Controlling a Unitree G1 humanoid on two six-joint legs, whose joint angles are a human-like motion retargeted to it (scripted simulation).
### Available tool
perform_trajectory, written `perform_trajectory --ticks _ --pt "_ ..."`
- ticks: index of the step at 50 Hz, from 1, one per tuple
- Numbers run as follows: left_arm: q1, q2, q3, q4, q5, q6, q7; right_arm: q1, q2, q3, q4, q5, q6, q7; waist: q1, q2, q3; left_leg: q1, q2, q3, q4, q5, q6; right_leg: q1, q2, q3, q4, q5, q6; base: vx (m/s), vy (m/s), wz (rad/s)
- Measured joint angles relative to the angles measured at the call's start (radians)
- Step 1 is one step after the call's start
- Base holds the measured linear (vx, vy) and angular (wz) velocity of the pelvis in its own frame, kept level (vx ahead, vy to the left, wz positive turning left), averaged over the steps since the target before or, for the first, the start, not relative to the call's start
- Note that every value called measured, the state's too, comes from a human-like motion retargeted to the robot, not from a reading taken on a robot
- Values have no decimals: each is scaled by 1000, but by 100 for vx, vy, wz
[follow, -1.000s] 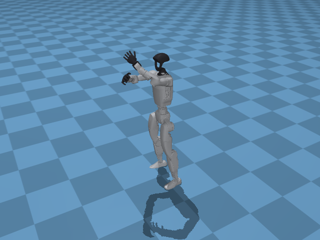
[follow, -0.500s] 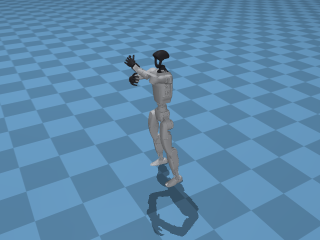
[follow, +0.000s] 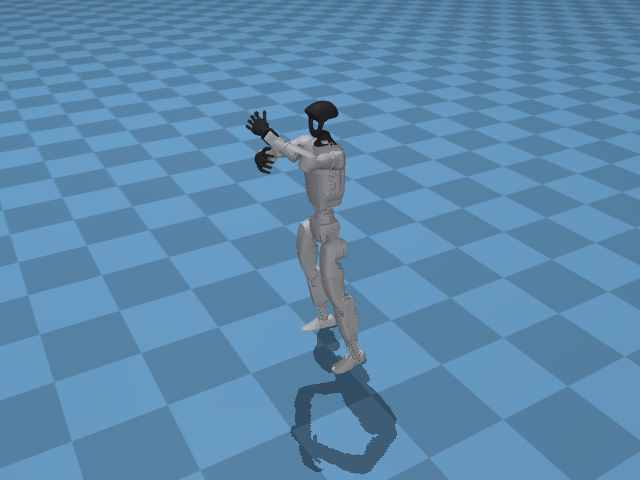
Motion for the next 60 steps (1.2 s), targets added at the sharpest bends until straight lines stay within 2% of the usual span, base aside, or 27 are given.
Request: perform_trajectory --ticks 5,7,12,15,19,22,24,27,30,35,39,42,51,60 --pt "22 11 49 56 -2 -23 28 8 -53 -39 5 -14 -29 -28 7 1 -7 4 -2 -4 0 -3 1 7 -2 -8 1 -4 0 0 0 0" --pt "40 16 79 83 -3 -35 49 23 -79 -82 10 -30 -49 -55 21 1 -15 4 6 3 2 -6 5 -25 0 -1 55 -19 0 0 0 0" --pt "94 56 195 168 69 -54 89 74 -143 -212 49 -65 -114 -139 11 3 -12 20 -3 -5 3 -11 1 24 -5 -12 4 -13 0 1 1 4" --pt "146 97 287 218 234 -59 127 122 -186 -319 88 -114 -137 -171 8 4 -6 32 -2 -3 5 -17 -1 35 -5 -12 7 -18 0 0 0 0" --pt "279 164 446 273 553 -50 190 227 -244 -470 156 -225 -138 -191 5 4 2 48 -2 3 9 -26 -2 49 -3 -7 9 -22 0 0 0 0" --pt "452 192 597 298 723 -36 235 347 -280 -579 212 -325 -125 -215 5 4 12 63 1 11 11 -32 -2 54 -2 -1 20 -28 0 0 0 0" --pt "612 186 712 307 756 -31 257 448 -292 -642 252 -383 -114 -245 0 5 24 76 -1 13 9 -34 -2 71 -4 -1 11 -28 0 0 0 0" --pt "873 133 859 337 693 -33 289 620 -285 -726 326 -436 -92 -310 -4 5 41 93 -4 19 5 -36 1 83 -8 2 10 -32 0 0 0 0" --pt "1120 33 952 414 549 -29 331 798 -246 -793 428 -445 -58 -395 -12 2 59 104 -11 22 -1 -35 8 92 -15 1 9 -35 0 0 0 0" --pt "1413 -148 987 724 392 59 364 1058 -142 -880 678 -420 41 -485 -25 -10 86 111 -24 21 -9 -32 21 96 -29 -3 9 -40 0 0 0 0" --pt "1559 -282 1020 1042 473 158 232 1248 -55 -960 876 -468 119 -396 -27 -19 105 108 -27 17 -9 -34 24 95 -33 -9 12 -44 0 0 0 0" --pt "1651 -370 1091 1213 548 151 169 1388 12 -1025 970 -520 135 -328 -18 -25 116 100 -27 15 -9 -32 24 86 -33 -11 15 -45 0 0 0 0" --pt "1952 -531 1164 1155 384 84 212 1649 169 -1086 1028 -484 120 -290 15 -36 154 74 -28 6 -14 -21 32 60 -34 -20 19 -42 0 0 0 0" --pt "1905 -556 1145 1167 339 55 317 1581 153 -970 903 -459 74 -360 38 -32 162 51 -28 -2 -12 -10 41 44 -32 -22 13 -32 0 -4 -2 1"
